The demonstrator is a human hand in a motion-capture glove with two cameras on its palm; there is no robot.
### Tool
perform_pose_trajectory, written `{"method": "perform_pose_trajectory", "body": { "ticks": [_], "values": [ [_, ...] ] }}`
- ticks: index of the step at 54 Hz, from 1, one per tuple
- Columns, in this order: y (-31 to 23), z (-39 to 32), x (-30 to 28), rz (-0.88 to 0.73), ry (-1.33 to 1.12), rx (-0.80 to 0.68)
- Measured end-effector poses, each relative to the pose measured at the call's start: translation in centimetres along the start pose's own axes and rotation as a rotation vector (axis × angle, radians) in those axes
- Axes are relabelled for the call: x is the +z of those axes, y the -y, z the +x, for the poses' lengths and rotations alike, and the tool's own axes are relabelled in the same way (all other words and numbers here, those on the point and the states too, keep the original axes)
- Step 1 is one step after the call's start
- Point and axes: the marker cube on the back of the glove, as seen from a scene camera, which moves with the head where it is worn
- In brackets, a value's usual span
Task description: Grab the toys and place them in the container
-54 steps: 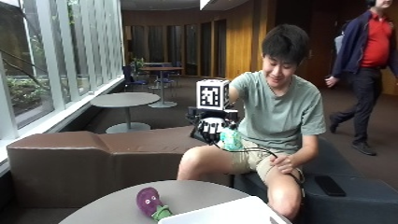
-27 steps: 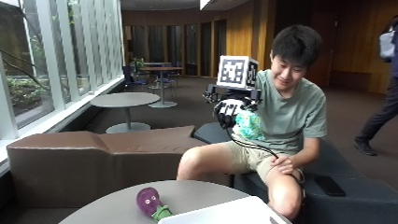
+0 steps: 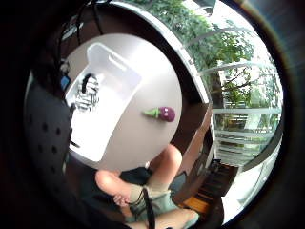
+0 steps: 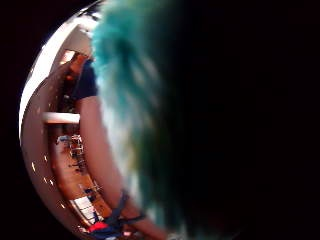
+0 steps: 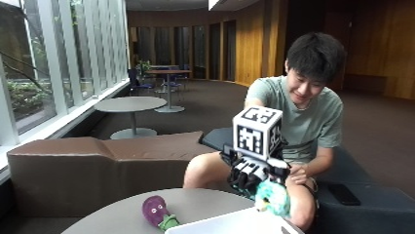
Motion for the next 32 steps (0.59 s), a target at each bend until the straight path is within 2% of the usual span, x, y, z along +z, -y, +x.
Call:
{"method": "perform_pose_trajectory", "body": {
  "ticks": [6, 10, 12, 24, 32],
  "values": [
    [0.6, -0.3, 0.8, -0.094, -0.005, -0.016],
    [-0.4, 0.1, 3.1, -0.326, 0.006, -0.052],
    [-0.6, 0.4, 3.3, -0.368, 0.006, -0.057],
    [-1.0, 4.8, -1.5, -0.159, 0.016, -0.045],
    [-1.9, 11.2, -4.3, 0.009, -0.011, -0.030]
  ]
}}
